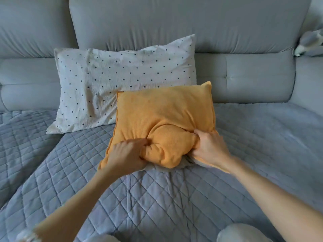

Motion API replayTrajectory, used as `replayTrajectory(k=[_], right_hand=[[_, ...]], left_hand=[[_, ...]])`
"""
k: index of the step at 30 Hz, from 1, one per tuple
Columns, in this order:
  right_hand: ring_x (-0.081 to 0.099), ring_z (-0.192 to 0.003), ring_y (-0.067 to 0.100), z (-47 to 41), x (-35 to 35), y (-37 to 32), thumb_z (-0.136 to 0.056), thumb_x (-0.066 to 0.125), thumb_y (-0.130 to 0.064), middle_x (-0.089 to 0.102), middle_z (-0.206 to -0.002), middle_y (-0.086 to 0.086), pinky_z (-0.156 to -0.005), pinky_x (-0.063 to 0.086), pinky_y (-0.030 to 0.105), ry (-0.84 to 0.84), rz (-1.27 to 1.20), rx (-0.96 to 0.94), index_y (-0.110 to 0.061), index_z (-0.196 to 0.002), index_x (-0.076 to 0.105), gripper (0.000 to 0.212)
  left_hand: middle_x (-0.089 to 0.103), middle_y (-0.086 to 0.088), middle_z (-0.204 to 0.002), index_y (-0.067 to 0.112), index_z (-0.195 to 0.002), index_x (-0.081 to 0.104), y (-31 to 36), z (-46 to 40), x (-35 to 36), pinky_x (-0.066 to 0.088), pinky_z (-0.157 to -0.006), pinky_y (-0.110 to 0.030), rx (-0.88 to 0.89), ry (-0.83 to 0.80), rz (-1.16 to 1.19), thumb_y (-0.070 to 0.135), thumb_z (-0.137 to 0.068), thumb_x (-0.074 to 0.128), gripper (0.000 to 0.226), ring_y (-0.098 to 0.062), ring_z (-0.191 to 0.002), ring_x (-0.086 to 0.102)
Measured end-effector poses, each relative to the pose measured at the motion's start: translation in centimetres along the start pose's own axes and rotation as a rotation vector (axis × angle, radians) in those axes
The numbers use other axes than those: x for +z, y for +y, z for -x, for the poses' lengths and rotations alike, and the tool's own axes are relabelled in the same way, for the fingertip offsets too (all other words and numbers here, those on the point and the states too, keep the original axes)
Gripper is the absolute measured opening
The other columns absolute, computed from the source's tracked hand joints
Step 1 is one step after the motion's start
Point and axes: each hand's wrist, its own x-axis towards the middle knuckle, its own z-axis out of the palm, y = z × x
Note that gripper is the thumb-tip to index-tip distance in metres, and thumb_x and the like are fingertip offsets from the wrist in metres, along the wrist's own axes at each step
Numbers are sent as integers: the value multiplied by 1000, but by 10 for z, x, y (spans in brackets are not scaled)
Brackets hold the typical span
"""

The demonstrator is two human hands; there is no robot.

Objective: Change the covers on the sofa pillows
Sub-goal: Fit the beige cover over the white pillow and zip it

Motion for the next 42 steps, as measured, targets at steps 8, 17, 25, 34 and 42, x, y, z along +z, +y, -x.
replayTrajectory(k=[8,17,25,34,42], right_hand=[[51,-90,1,16,-81,7,-61,28,-90,57,-93,-18,-85,43,26,-305,-226,8,-36,-92,58,69],[23,-141,18,-88,-62,-42,-93,9,-53,31,-152,0,-116,15,41,384,-144,49,-22,-145,32,64],[9,-144,21,-133,-80,-26,-98,33,-46,23,-154,2,-116,12,47,-38,-132,70,-20,-141,39,51],[14,-143,14,-90,-13,-21,-100,13,-45,42,-142,-6,-117,2,37,-147,-51,-47,-22,-142,37,53],[7,-145,12,-125,-47,-18,-89,-3,-66,17,-154,-13,-118,1,41,244,-153,131,-27,-149,17,74]], left_hand=[[57,14,-80,39,-83,51,-40,31,-66,42,-64,-21,33,5,308,79,-75,31,45,-1,-77,52],[44,-1,-140,12,-131,50,19,-90,-81,28,-109,-38,35,586,135,37,-97,37,45,-22,-130,41],[-3,8,-157,26,-149,1,13,-101,1,-5,-117,-37,-102,-189,26,58,-91,0,66,-8,-144,-6],[29,1,-151,15,-145,28,32,-153,-74,4,-118,-41,-40,497,49,39,-96,26,55,-19,-142,20],[19,-1,-156,22,-146,25,0,-192,-82,9,-116,-47,4,-218,-129,49,-97,27,56,-22,-144,11]])
